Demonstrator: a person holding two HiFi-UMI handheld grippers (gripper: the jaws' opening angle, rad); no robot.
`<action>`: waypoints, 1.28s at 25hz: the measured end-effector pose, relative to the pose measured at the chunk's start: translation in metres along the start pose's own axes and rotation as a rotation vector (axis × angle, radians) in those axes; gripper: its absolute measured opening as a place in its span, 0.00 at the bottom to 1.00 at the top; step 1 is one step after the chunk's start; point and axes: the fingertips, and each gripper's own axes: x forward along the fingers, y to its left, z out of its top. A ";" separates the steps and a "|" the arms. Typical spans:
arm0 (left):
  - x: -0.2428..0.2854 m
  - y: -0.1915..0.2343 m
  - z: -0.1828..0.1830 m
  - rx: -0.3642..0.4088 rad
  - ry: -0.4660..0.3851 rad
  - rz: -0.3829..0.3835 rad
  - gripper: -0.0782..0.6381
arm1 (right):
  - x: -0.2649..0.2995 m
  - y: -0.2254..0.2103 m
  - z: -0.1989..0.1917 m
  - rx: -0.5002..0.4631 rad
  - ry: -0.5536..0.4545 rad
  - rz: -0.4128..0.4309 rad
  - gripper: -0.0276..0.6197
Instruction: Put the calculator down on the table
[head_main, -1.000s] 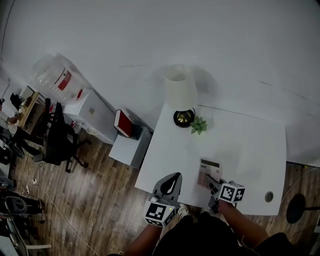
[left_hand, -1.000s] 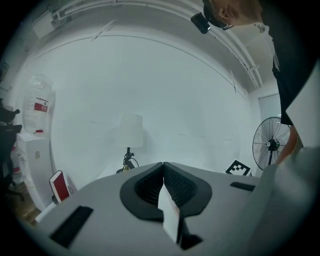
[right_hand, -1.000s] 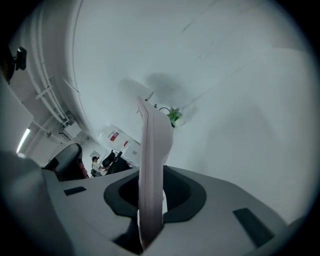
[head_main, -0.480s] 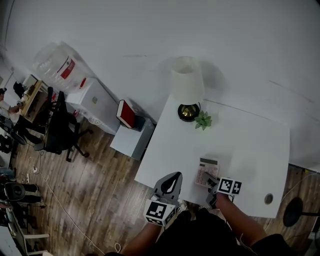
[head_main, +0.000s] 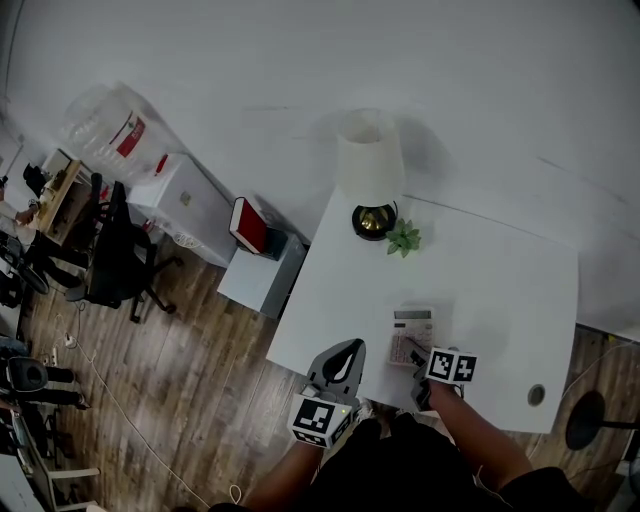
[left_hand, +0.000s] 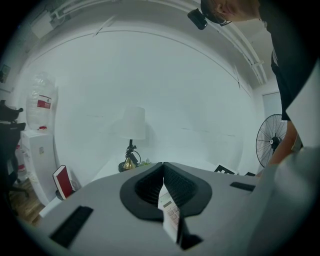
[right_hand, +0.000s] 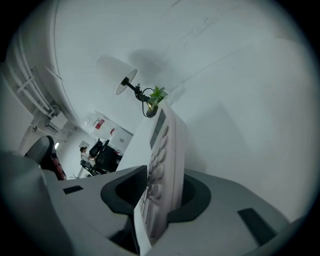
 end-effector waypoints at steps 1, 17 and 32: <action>0.000 0.000 -0.001 0.003 0.003 0.000 0.14 | -0.001 -0.003 0.001 -0.025 0.004 -0.020 0.28; 0.002 -0.007 -0.005 -0.027 0.020 -0.020 0.14 | -0.018 -0.030 0.013 -0.335 0.022 -0.269 0.54; 0.000 -0.011 -0.009 -0.048 0.000 -0.033 0.14 | -0.021 -0.045 0.015 -0.359 0.005 -0.340 0.60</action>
